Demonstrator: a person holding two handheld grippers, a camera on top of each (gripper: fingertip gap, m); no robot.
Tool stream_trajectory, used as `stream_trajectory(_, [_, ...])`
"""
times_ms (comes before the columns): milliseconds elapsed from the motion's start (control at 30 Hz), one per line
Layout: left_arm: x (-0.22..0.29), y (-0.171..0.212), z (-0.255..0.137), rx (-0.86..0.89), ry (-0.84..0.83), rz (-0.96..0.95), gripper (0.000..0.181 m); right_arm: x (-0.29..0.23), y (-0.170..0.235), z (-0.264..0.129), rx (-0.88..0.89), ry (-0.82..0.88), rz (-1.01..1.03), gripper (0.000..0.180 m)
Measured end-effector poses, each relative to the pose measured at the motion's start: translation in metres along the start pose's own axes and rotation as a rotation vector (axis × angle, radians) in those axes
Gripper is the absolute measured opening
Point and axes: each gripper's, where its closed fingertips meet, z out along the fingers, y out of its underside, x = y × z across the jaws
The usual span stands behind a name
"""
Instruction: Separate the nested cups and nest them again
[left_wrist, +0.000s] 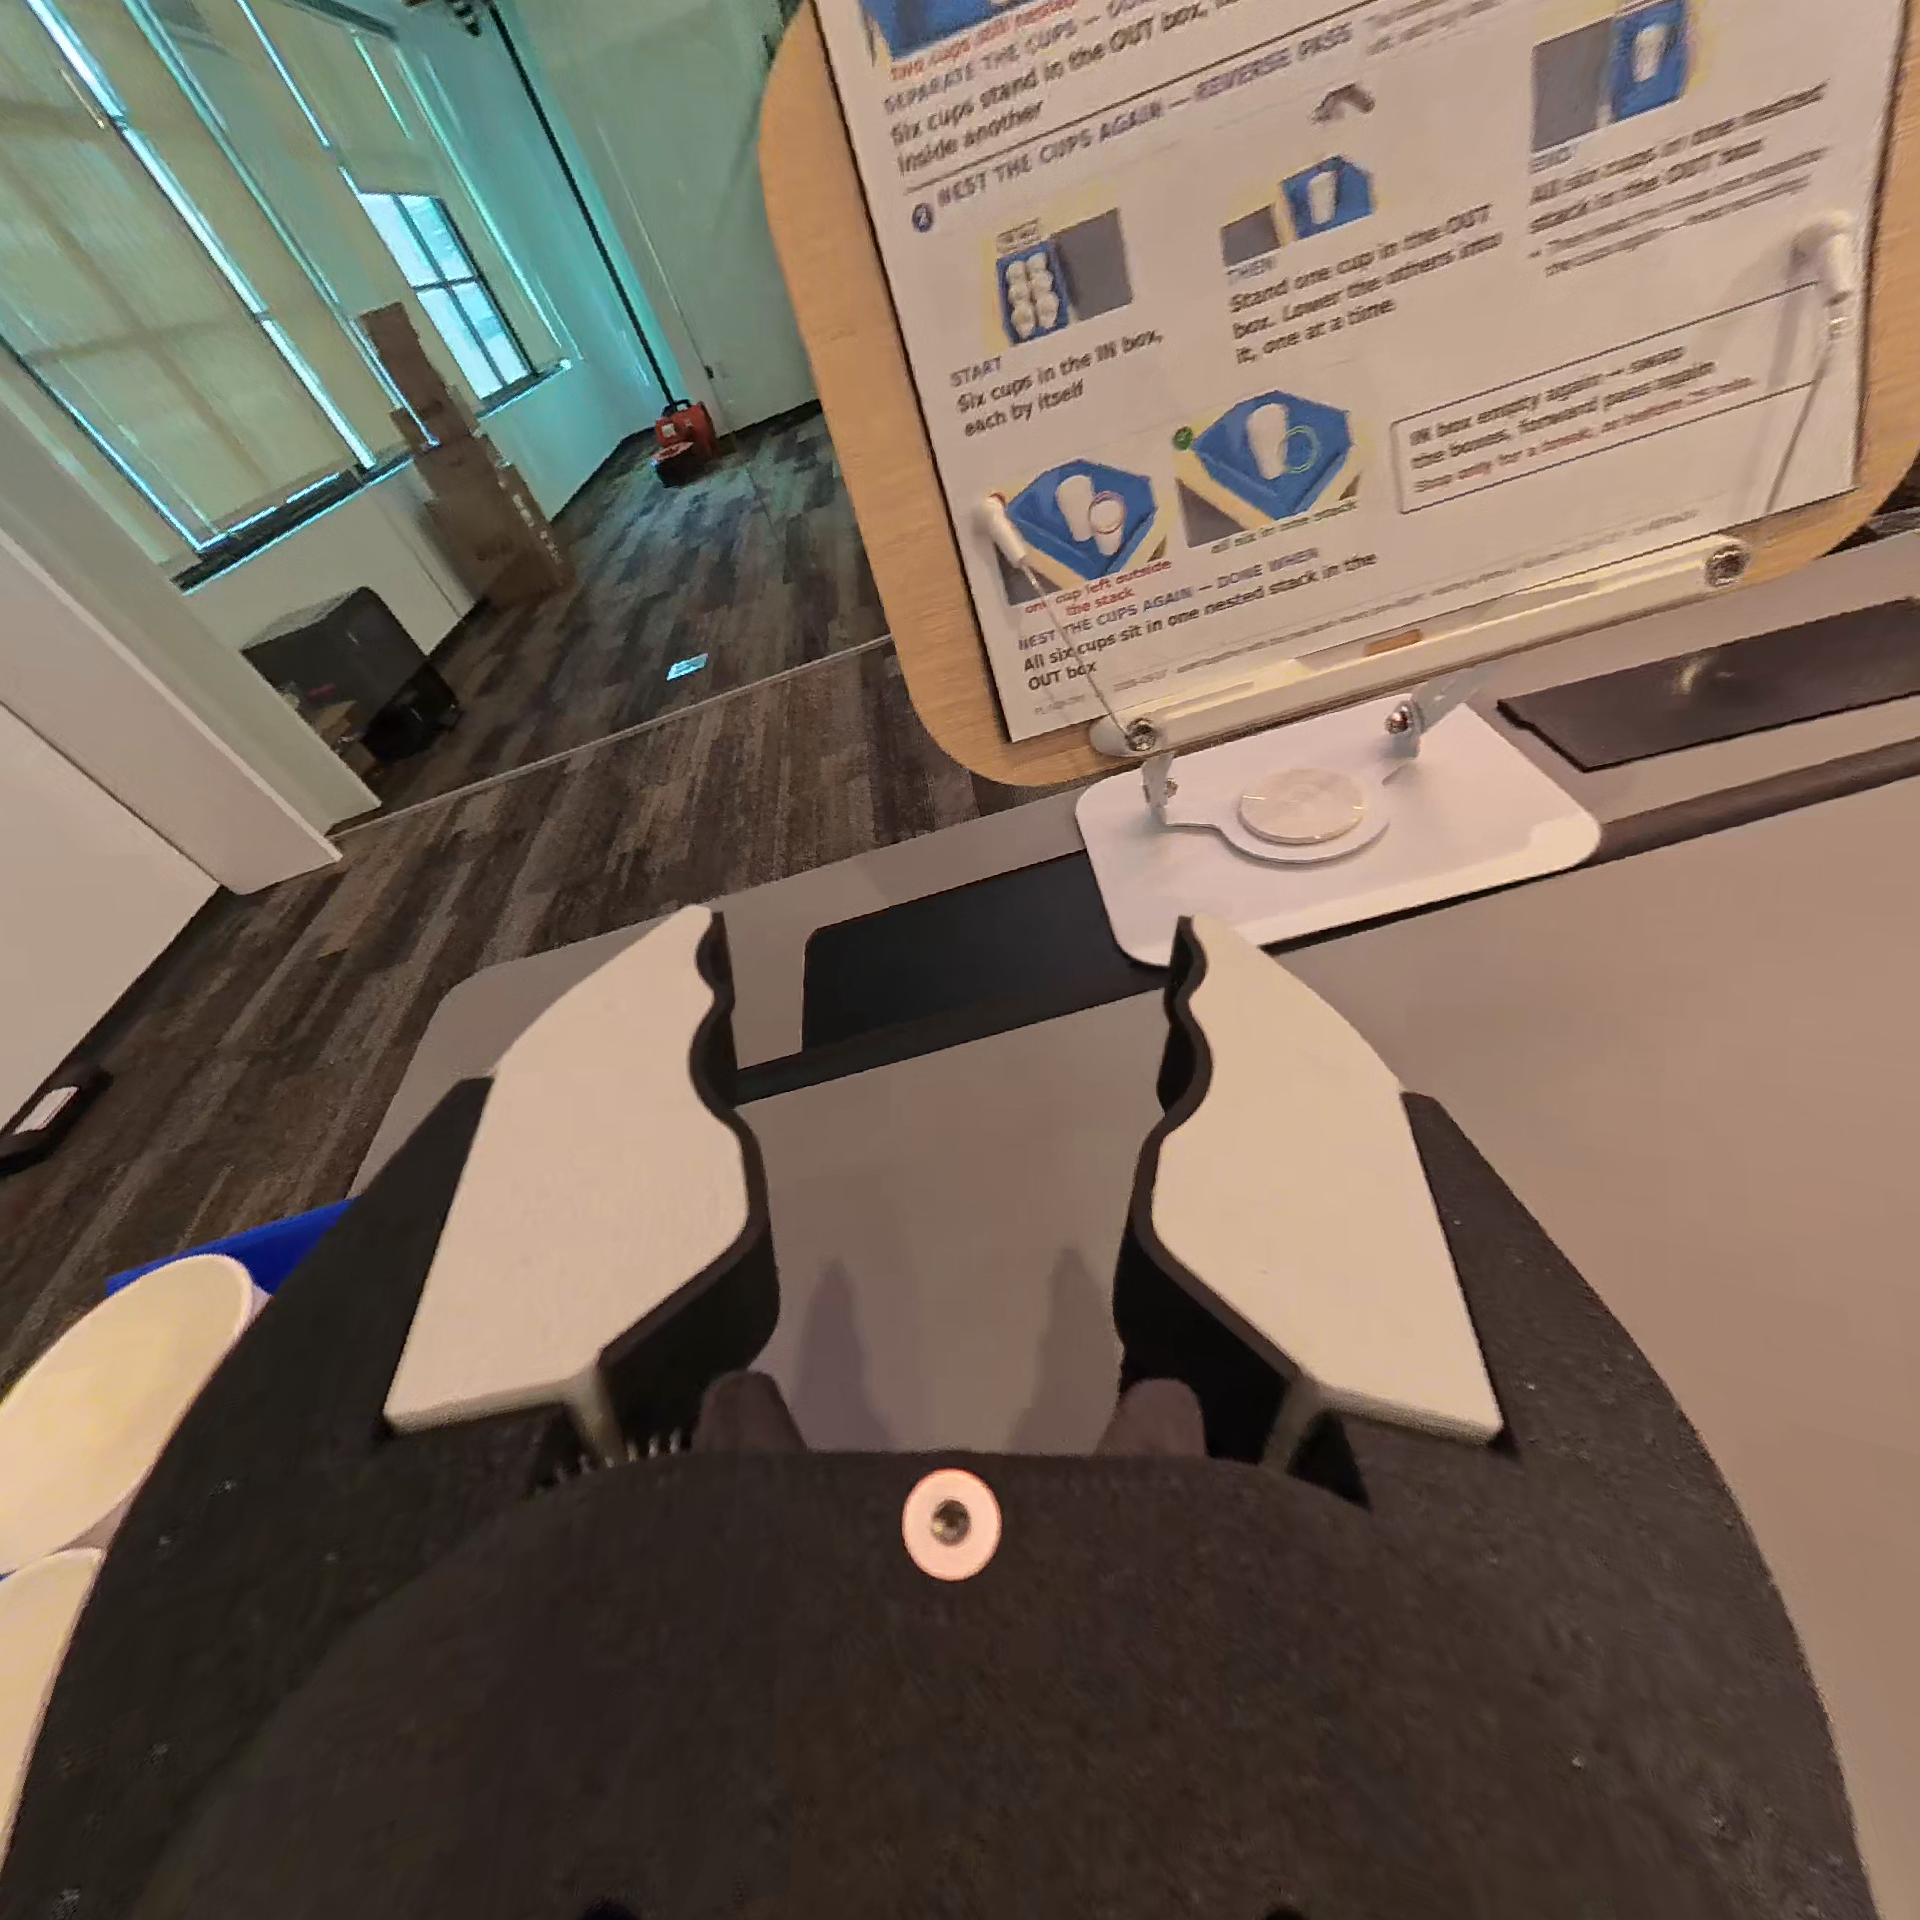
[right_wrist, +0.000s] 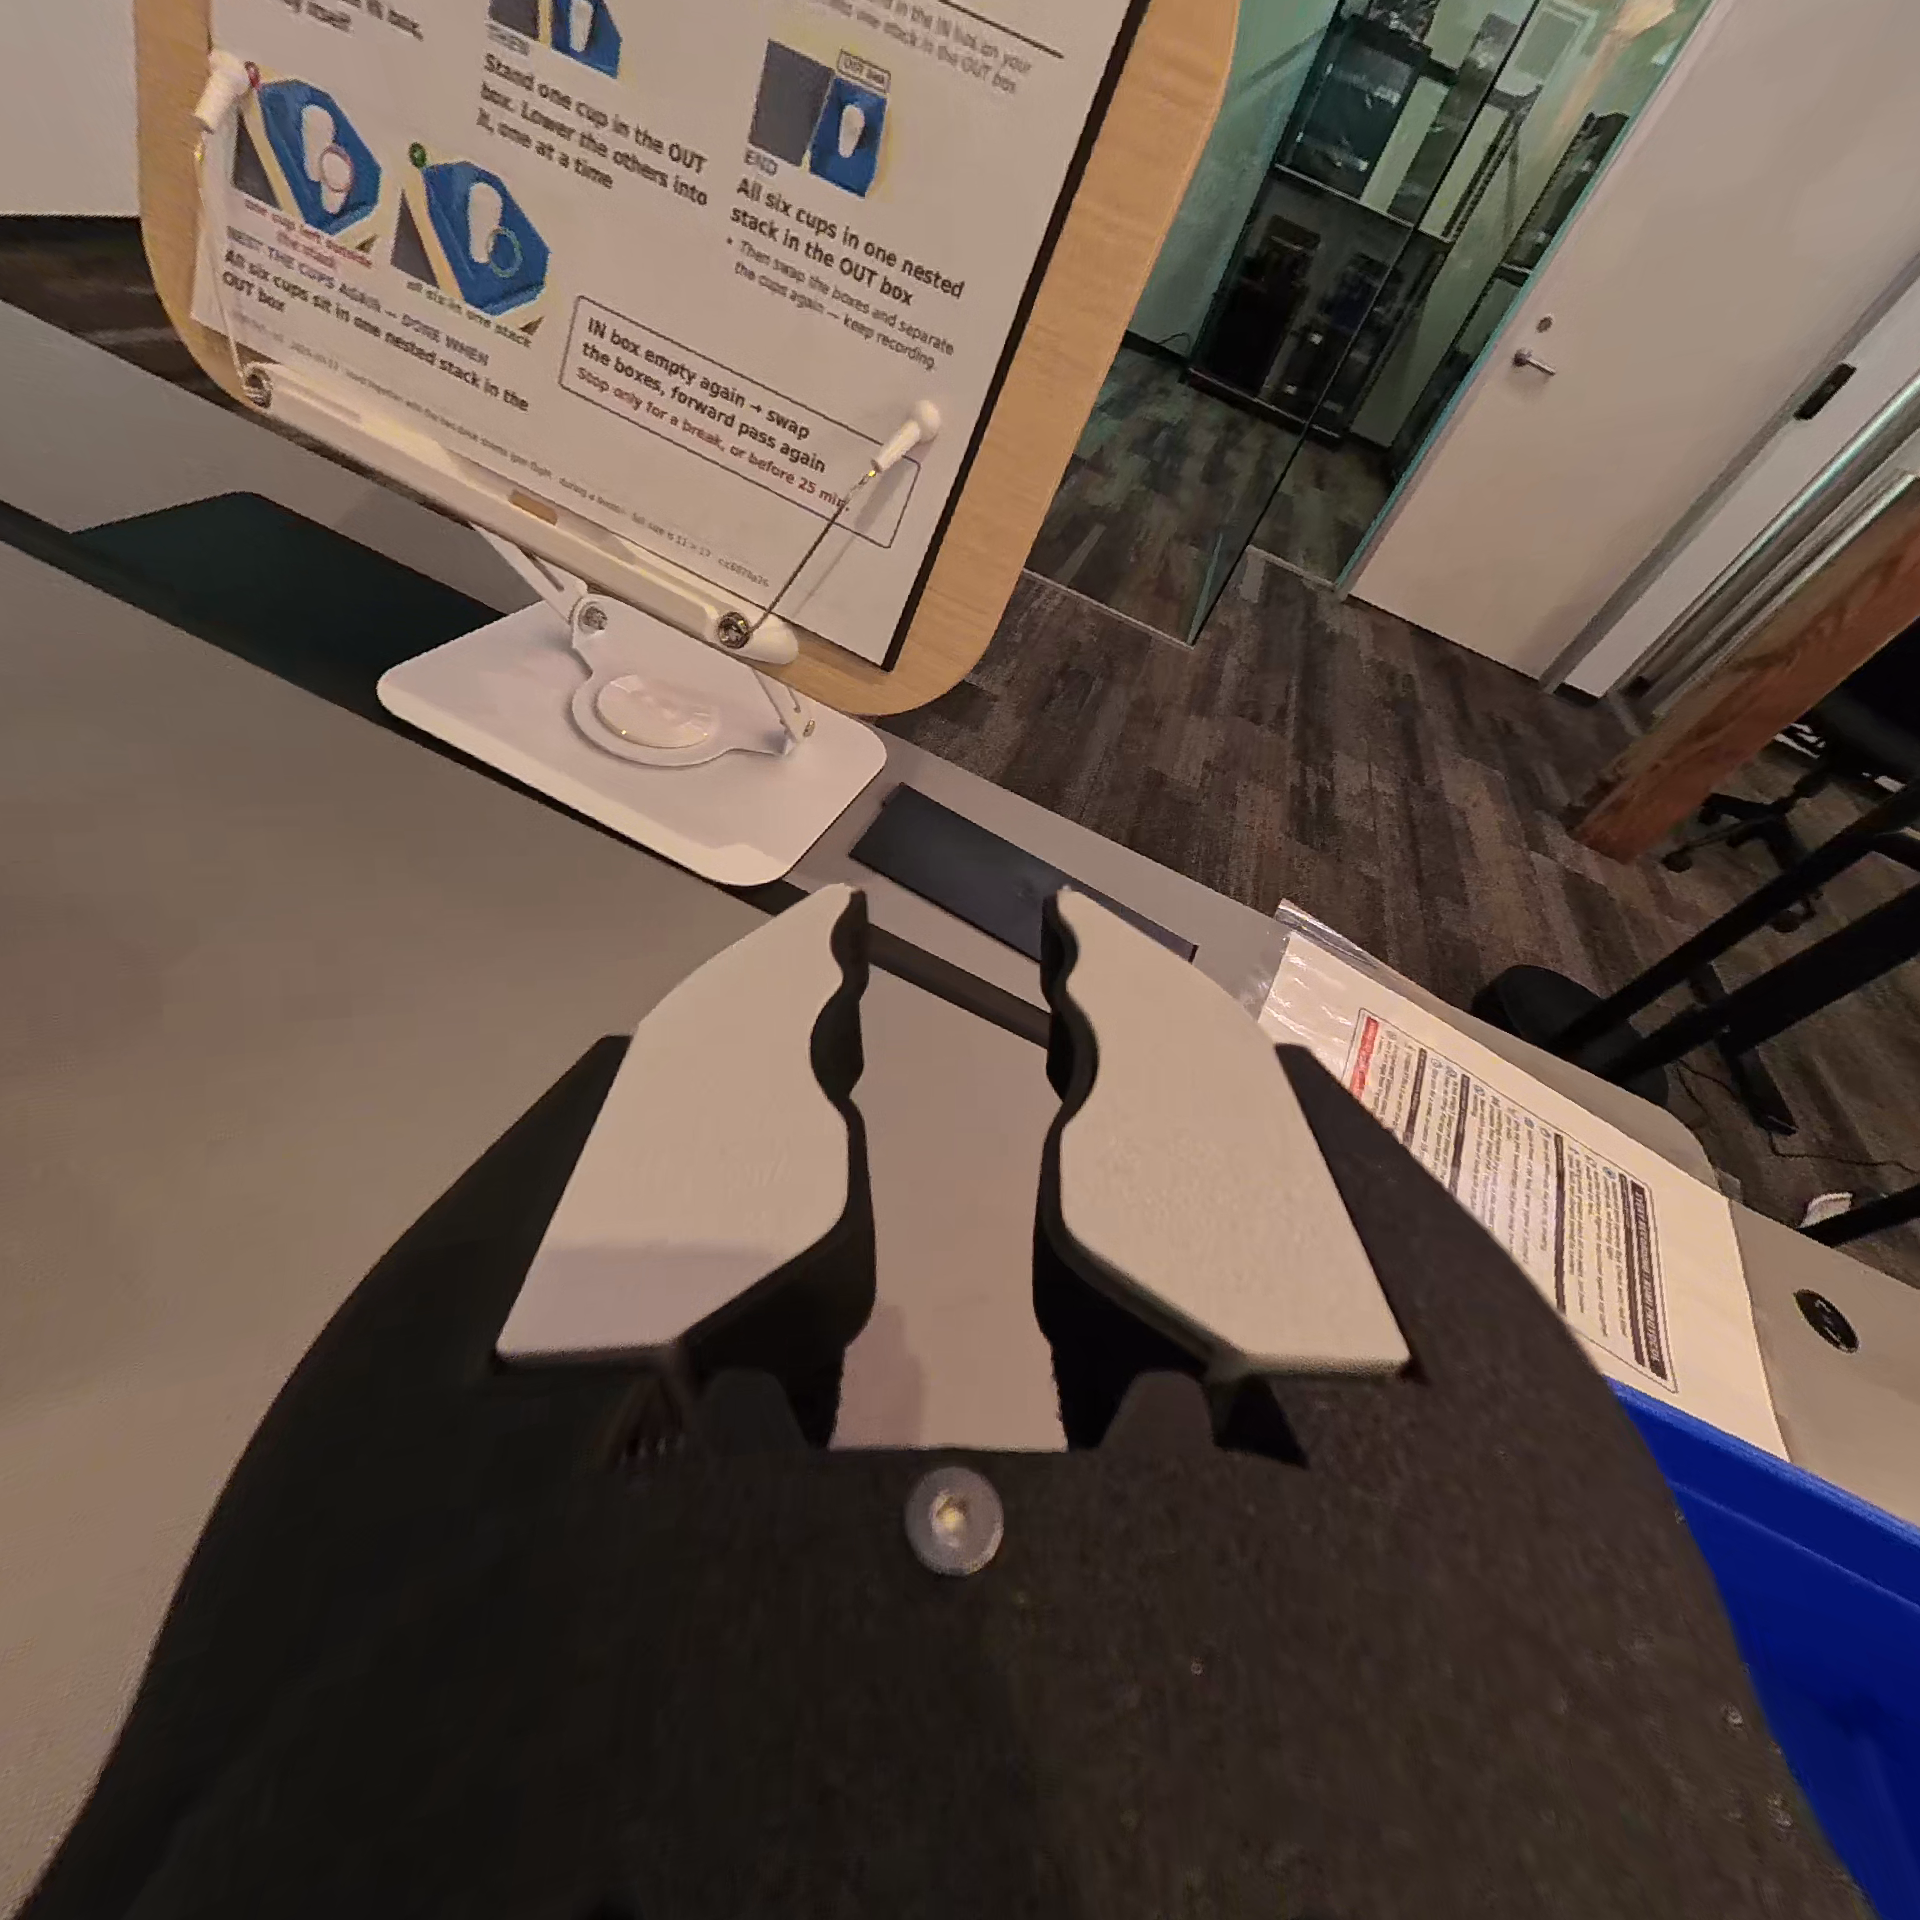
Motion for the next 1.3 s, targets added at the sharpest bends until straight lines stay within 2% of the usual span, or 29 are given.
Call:
stream_trajectory(267, [-0.017,-0.021,-0.026,0.037,-0.165,0.074,0.078,0.007,-0.006,-0.009,0.009,-0.002,0.021,0.031])
stream_trajectory(633, [-0.021,-0.013,-0.036,0.003,-0.209,0.071,0.079,0.007,0.001,-0.007,-0.019,-0.039,0.036,0.031])
stream_trajectory(800, [-0.021,-0.003,-0.042,-0.05,-0.23,0.155,0.079,0.003,0.003,-0.006,-0.034,-0.077,0.044,0.031])
stream_trajectory(900, [-0.016,-0.004,-0.046,-0.089,-0.237,0.284,0.076,0.003,0.004,-0.006,-0.037,-0.087,0.044,0.031])
stream_trajectory(1133, [-0.004,-0.022,-0.063,-0.089,-0.368,0.776,0.069,-0.004,0.011,-0.003,-0.065,-0.133,0.049,0.032])
stream_trajectory(1300, [0.001,-0.021,-0.077,-0.099,-0.377,0.892,0.068,-0.005,0.018,0.002,-0.095,-0.142,0.051,0.034])
